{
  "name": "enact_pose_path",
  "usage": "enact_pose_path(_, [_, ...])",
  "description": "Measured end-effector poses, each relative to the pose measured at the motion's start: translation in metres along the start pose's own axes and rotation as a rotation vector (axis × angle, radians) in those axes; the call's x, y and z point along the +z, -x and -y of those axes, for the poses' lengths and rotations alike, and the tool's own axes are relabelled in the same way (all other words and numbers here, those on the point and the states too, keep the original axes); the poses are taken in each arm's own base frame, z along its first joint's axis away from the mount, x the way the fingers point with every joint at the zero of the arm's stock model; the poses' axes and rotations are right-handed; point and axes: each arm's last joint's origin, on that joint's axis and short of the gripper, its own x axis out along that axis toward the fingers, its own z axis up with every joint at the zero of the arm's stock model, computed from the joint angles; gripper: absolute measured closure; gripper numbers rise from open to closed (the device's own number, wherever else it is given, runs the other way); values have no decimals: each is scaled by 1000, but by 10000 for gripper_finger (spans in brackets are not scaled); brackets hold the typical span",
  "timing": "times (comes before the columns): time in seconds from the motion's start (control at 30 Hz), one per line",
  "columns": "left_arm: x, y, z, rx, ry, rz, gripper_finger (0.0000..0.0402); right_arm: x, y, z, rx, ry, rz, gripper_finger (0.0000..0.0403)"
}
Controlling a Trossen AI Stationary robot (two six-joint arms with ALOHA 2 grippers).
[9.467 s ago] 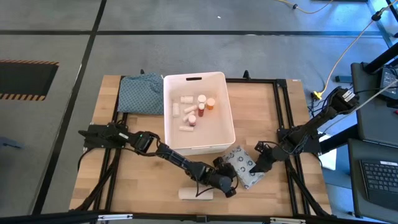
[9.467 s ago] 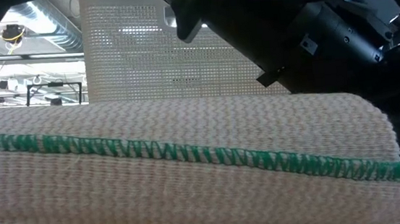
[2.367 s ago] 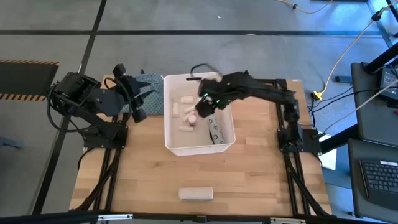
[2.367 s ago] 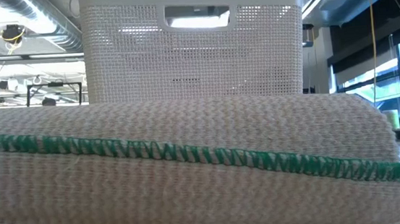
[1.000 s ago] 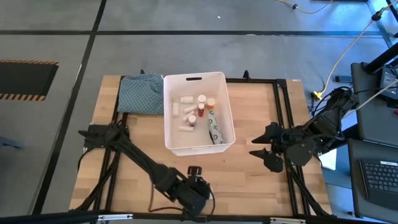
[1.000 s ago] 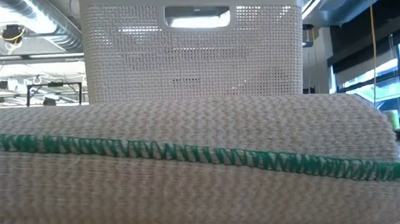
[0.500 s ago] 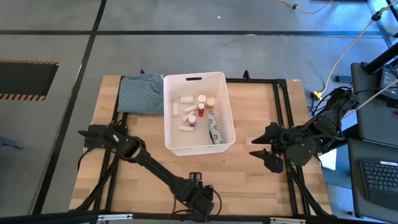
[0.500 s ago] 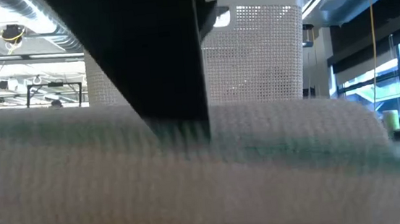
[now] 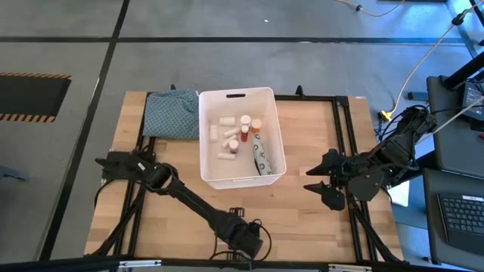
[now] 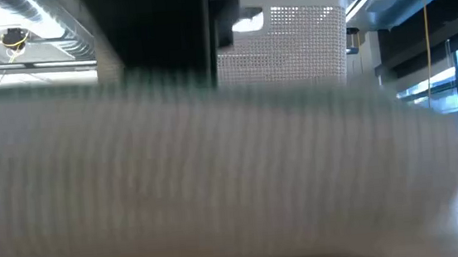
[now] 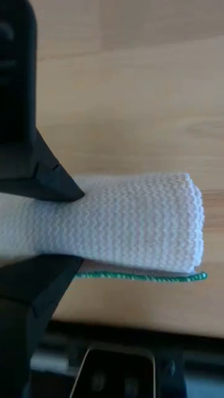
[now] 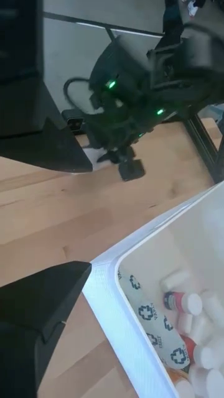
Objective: Pick & place medical supplies in basket/bin
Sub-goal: Put the light brown bandage into the white bin
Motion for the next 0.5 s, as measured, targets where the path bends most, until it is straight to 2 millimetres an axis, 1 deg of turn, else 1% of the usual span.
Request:
enact_pose_path(0.1, [2,25,-2,-33,23,35,294,0,0,0,-1,23,-1,155])
enact_pose_path(0.27, [5,79,-10,-103,42,130,335,0,0,0,-4,28,-3,155])
enact_pose_path(0.37, [2,120,-16,-127,48,221,357,0,0,1,-5,32,-3,155])
enact_pose_path(0.5, [-6,176,-27,-115,74,387,380,0,0,1,-5,51,-3,155])
